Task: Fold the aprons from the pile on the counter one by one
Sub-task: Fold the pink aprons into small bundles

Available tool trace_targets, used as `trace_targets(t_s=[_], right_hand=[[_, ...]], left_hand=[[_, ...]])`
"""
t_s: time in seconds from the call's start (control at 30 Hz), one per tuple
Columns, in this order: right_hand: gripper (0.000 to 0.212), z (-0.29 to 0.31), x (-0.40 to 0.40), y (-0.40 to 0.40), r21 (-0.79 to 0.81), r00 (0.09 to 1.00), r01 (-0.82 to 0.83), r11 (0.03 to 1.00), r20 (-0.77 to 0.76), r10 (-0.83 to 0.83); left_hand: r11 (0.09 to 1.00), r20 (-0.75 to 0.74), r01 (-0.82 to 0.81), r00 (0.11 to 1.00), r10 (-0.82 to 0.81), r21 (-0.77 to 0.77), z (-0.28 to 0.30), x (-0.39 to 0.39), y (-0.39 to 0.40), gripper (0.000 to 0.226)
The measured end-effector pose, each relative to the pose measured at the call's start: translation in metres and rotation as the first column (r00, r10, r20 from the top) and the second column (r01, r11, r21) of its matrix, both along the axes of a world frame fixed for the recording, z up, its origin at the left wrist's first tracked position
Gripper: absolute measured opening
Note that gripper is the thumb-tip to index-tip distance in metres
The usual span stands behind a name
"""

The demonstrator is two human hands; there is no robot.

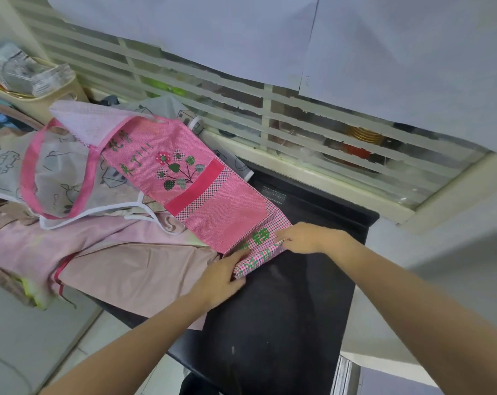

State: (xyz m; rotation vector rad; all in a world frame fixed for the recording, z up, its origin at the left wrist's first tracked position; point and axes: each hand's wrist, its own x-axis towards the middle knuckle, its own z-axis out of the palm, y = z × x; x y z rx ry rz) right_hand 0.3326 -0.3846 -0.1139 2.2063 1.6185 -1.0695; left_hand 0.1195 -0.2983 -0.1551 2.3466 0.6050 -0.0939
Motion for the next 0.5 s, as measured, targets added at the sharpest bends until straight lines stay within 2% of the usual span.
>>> trace_targets(t_s=[0.07,0.13,0.2,0.23,0.27,0.33,0.37,0.4,0.43,0.5], right_hand=[[0.048,0.003,0.01,0.0,-0.025,0.996,0.053,0.998,-0.074,-0.055],[0.055,0.006,0.018,-0.004,-0.048,0.989,0.097,0.994,-0.107,-0.101],[0.053,0.007,0.025,-0.005,-0.029,0.99,0.114,0.993,-0.075,-0.116],[0.049,0.006,0.029,-0.004,-0.018,0.992,0.121,0.993,-0.04,-0.121],[0.042,0.007,0.032,-0.004,-0.009,0.99,0.138,0.99,-0.01,-0.138],[0.021,0.009,0.037,-0.002,0.015,0.972,0.233,0.972,-0.026,-0.233],[0.014,0.009,0.039,-0.001,0.033,0.947,0.312,0.95,-0.097,-0.307],[0.013,0.011,0.039,0.0,0.046,0.907,0.392,0.919,-0.188,-0.377],[0.015,0.013,0.038,0.001,0.044,0.86,0.462,0.886,-0.266,-0.435],[0.024,0.011,0.035,0.001,0.017,0.795,0.544,0.839,-0.331,-0.509]], left_hand=[[0.987,0.062,-0.149,0.986,0.152,-0.054,0.003,0.004,-0.007,0.047],[0.965,0.067,-0.205,0.974,0.218,-0.162,0.008,0.007,-0.019,0.038],[0.929,0.029,-0.288,0.953,0.303,-0.234,0.01,0.01,-0.026,0.013],[0.886,-0.008,-0.36,0.927,0.374,-0.294,0.008,0.013,-0.027,0.015],[0.811,-0.052,-0.436,0.89,0.453,-0.391,0.006,0.014,-0.028,0.023],[0.545,-0.169,-0.522,0.805,0.569,-0.655,0.004,0.017,-0.028,0.017],[0.429,-0.237,-0.542,0.777,0.583,-0.723,0.006,0.019,-0.026,0.014],[0.349,-0.276,-0.542,0.764,0.583,-0.764,0.006,0.019,-0.024,0.013],[0.299,-0.3,-0.543,0.756,0.582,-0.785,0.006,0.017,-0.021,0.011],[0.285,-0.289,-0.53,0.753,0.592,-0.799,0.008,0.013,-0.015,0.006]])
